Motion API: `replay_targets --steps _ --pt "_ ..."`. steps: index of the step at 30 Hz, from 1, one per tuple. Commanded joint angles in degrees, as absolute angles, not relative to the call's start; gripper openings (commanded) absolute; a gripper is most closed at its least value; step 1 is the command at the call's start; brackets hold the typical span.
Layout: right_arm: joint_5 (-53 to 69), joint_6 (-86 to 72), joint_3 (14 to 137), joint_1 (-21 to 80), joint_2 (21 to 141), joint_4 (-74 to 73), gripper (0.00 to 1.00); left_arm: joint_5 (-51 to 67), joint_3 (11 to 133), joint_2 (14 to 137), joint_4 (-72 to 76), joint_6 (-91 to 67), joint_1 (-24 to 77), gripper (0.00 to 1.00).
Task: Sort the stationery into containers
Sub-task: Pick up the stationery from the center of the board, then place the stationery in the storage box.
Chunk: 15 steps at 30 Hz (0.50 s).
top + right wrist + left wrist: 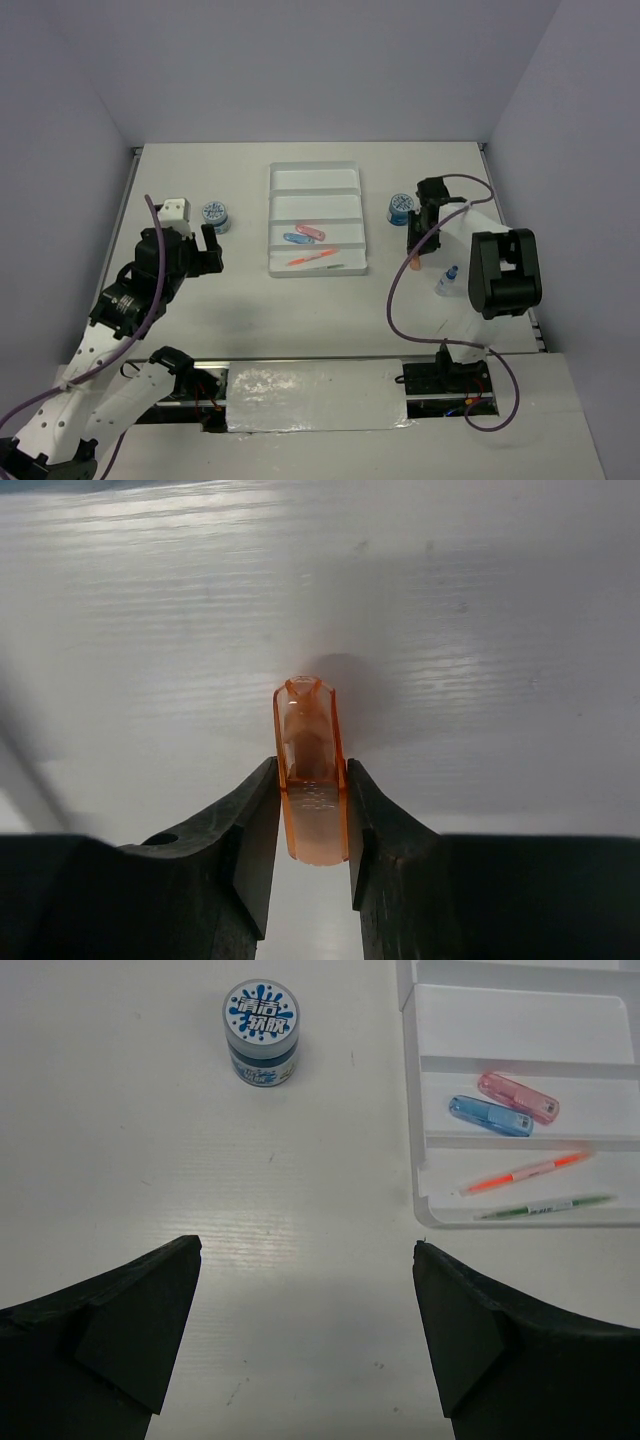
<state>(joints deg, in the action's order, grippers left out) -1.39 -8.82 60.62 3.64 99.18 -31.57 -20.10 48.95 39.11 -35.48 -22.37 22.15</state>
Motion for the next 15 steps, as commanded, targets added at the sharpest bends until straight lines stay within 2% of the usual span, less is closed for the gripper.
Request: replay_targets --steps 1,6,8,11,12,15 --pt "3.25 -7.65 61.69 6.50 91.34 -30.14 0.00 -19.60 49.04 38.15 -33.31 -20.92 21.80 0.99" --pt "3.86 -1.69 68.00 17.99 85.61 -29.62 0.00 -19.78 48.96 37.44 -33.22 -20.92 21.80 0.99" --pt "5.79 7.00 71.00 25.73 87.70 -29.27 0.00 -20.13 48.95 37.27 -33.22 -21.00 21.71 0.99" --pt "4.06 18.61 78.11 34.70 95.51 -32.06 0.03 -20.56 48.87 37.00 -33.31 -21.09 21.62 0.99" --pt "2.39 20.72 82.92 36.37 100.50 -33.04 0.00 -20.74 48.87 37.00 -33.40 -21.09 21.62 0.99" --pt "0.53 27.93 92.59 38.93 109.03 -36.91 0.00 -21.79 48.87 36.48 -33.66 -21.27 21.62 0.99"
